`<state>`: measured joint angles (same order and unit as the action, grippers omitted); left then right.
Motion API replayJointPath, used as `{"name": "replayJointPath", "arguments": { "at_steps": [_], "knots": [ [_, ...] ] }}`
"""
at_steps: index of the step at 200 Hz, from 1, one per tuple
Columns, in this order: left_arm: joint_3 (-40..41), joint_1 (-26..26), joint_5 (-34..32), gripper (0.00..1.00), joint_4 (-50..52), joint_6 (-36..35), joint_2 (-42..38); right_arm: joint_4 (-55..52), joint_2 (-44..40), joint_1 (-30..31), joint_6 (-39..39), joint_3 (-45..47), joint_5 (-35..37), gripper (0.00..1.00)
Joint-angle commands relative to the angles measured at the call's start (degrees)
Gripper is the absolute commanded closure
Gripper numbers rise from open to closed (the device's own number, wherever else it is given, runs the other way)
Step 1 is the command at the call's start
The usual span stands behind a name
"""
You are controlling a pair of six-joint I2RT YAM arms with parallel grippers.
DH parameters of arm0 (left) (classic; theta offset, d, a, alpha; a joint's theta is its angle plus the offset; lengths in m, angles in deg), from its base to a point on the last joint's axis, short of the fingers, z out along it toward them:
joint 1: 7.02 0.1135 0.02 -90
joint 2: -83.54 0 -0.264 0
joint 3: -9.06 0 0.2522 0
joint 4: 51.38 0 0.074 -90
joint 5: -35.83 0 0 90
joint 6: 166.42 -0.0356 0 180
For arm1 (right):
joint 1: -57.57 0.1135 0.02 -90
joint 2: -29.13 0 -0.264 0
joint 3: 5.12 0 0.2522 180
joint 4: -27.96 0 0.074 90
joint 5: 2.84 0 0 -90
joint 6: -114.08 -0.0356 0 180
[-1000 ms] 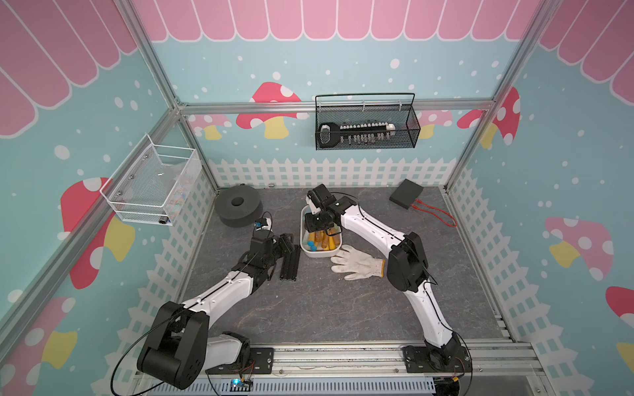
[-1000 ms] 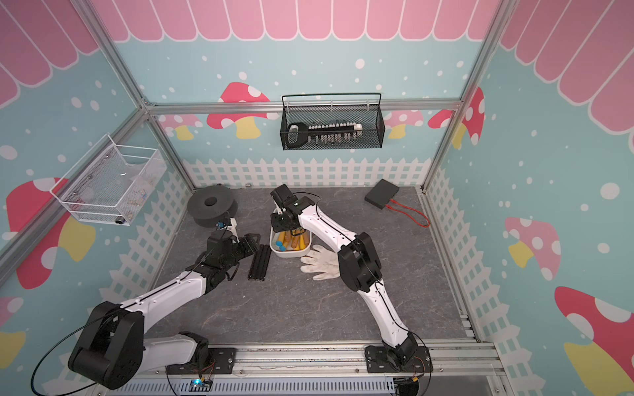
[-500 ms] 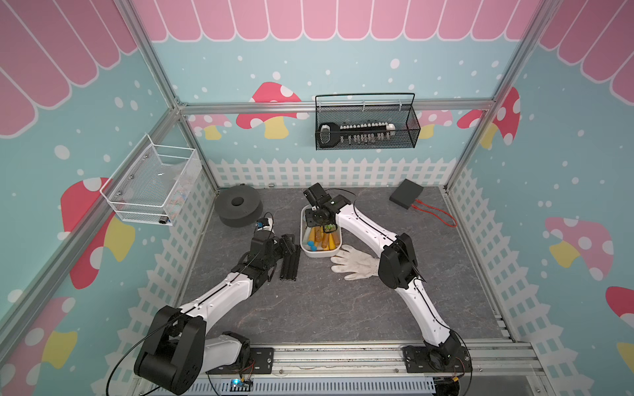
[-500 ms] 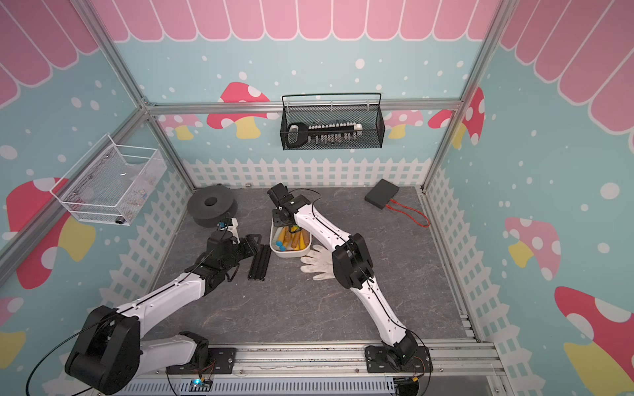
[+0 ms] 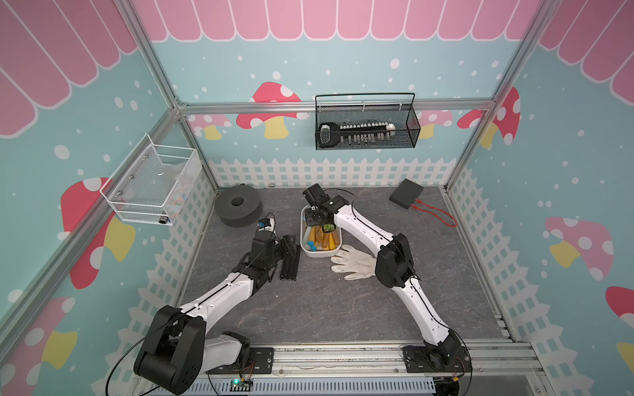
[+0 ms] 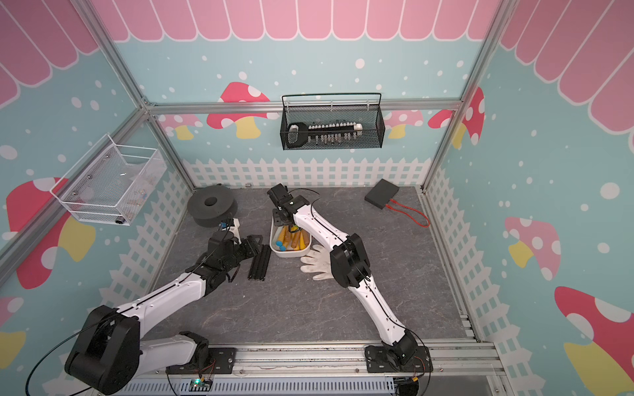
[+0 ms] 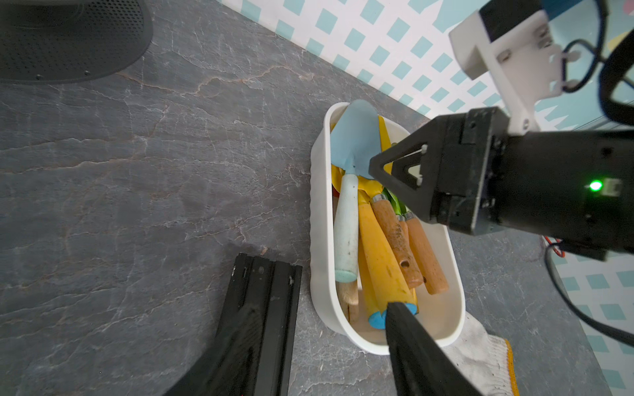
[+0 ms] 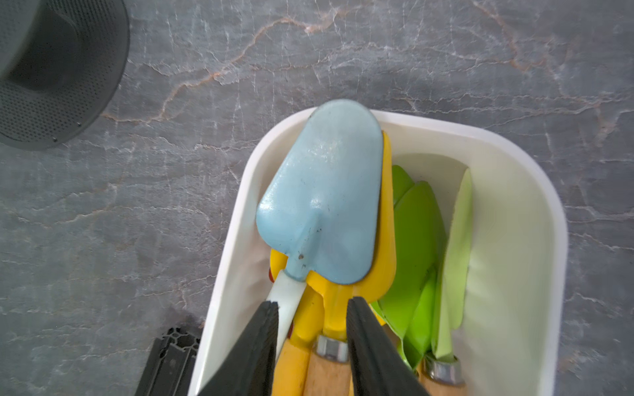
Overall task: Take the shovel out of the storage box
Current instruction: Pick up the shovel from the storage box.
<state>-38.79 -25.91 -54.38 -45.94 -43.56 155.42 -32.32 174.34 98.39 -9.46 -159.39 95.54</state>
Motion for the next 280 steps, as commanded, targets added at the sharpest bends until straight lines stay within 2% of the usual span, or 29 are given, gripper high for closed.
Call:
{"name": "replayJointPath", "arguments": {
  "at_steps": [1,92,147,222,249,280],
  "knots": [
    [-0.63,-0.31,-0.57,0.37,1.11,-1.05,-0.86,0.61,2.39,-0.62,1.21,-1.2,-1.57,0.59],
    [-1.18,-0.79,-0.57,0.37,1.2,-1.57,0.38,0.54,3.43,-1.42,3.14,-1.1,6.08,0.49],
    [-1.51,-1.11,-0.57,0.36,1.44,-1.75,0.4,0.55,2.62,-1.84,4.11,-0.15,2.63,0.49],
    [-1.77,-1.46,-0.7,0.35,1.9,-1.92,0.17,7.16,-10.54,0.2,4.34,14.88,-0.56,0.49],
    [-1.82,-1.5,-0.76,0.35,1.92,-1.92,-0.12,7.13,-13.3,1.09,3.67,18.27,-3.27,0.44],
    [-1.69,-1.6,-0.82,0.35,1.97,-1.84,-0.35,6.84,-15.77,2.14,2.22,21.85,-2.99,0.46]
  ]
}}
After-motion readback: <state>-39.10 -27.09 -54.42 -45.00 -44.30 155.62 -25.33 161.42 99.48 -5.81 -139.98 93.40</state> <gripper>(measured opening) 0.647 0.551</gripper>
